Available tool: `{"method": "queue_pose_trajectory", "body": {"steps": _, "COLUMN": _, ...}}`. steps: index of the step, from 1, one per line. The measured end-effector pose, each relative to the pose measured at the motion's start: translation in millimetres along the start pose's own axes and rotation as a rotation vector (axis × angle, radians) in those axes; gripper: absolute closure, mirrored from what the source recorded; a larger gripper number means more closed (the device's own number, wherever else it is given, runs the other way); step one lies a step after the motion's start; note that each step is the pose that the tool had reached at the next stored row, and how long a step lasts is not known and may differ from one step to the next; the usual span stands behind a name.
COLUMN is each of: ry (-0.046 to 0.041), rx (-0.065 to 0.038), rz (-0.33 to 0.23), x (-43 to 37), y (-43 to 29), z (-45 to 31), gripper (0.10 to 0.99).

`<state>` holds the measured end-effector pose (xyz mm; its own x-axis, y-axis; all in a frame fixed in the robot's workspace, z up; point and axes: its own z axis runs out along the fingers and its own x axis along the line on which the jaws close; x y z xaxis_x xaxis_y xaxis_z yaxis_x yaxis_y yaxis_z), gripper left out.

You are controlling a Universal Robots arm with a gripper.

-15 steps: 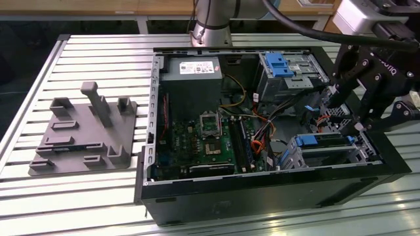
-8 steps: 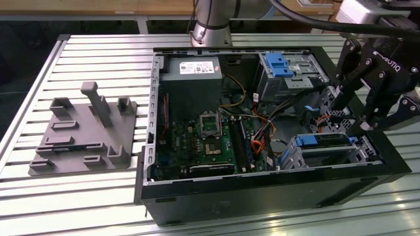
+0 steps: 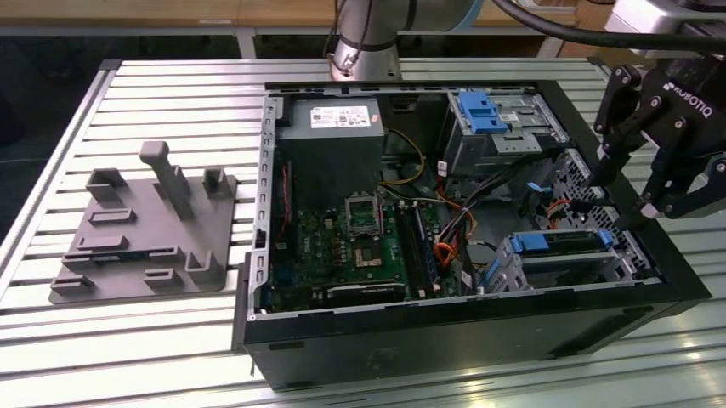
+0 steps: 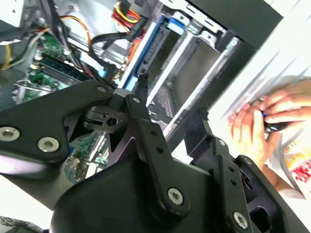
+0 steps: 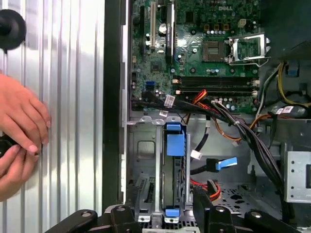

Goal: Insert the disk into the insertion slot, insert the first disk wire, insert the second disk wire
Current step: 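Insert the first disk wire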

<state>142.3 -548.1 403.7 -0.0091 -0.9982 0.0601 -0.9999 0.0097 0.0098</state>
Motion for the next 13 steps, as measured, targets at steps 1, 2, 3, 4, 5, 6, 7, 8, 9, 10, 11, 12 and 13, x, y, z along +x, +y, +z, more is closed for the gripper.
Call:
{"method": "queue_pose_trajectory", "body": {"steps": 1, "ry": 0.0142, "rx": -0.002, "rz": 0.000, "x": -0.2, "y": -0.7, "z": 0.0, "gripper": 0.529}}
{"method": "queue_pose_trajectory", "body": {"steps": 2, "ry": 0.0292, "rx": -0.003, "rz": 0.000, "x": -0.5, "y": -1.1, "z": 0.2, "gripper": 0.529}}
{"method": "queue_pose_trajectory", "body": {"steps": 3, "ry": 0.0434, "rx": -0.004, "rz": 0.001, "x": -1.0, "y": -1.3, "z": 0.2, "gripper": 0.529}}
{"method": "queue_pose_trajectory", "body": {"steps": 4, "ry": 0.0489, "rx": -0.004, "rz": 0.002, "x": -2.2, "y": -1.5, "z": 0.5, "gripper": 0.529}}
{"method": "queue_pose_trajectory", "body": {"steps": 5, "ry": 0.0495, "rx": -0.004, "rz": 0.005, "x": -3.5, "y": -1.8, "z": 0.9, "gripper": 0.529}}
{"method": "queue_pose_trajectory", "body": {"steps": 6, "ry": 0.0493, "rx": -0.004, "rz": 0.009, "x": -4.5, "y": -2.1, "z": 1.5, "gripper": 0.529}}
{"method": "queue_pose_trajectory", "body": {"steps": 7, "ry": 0.0491, "rx": -0.005, "rz": 0.015, "x": -5.1, "y": -2.5, "z": 2.2, "gripper": 0.529}}
{"method": "queue_pose_trajectory", "body": {"steps": 8, "ry": 0.0489, "rx": -0.005, "rz": 0.021, "x": -5.6, "y": -2.8, "z": 2.9, "gripper": 0.529}}
{"method": "queue_pose_trajectory", "body": {"steps": 9, "ry": 0.0491, "rx": -0.006, "rz": 0.026, "x": -6.2, "y": -3.1, "z": 3.2, "gripper": 0.529}}
{"method": "queue_pose_trajectory", "body": {"steps": 10, "ry": 0.0491, "rx": -0.006, "rz": 0.031, "x": -7.1, "y": -3.3, "z": 3.8, "gripper": 0.529}}
{"method": "queue_pose_trajectory", "body": {"steps": 11, "ry": 0.0491, "rx": -0.006, "rz": 0.034, "x": -8.4, "y": -3.5, "z": 4.5, "gripper": 0.529}}
{"method": "queue_pose_trajectory", "body": {"steps": 12, "ry": 0.0492, "rx": -0.006, "rz": 0.035, "x": -10.9, "y": -3.7, "z": 5.4, "gripper": 0.529}}
{"method": "queue_pose_trajectory", "body": {"steps": 13, "ry": 0.0495, "rx": -0.006, "rz": 0.035, "x": -14.8, "y": -4.0, "z": 6.5, "gripper": 0.529}}
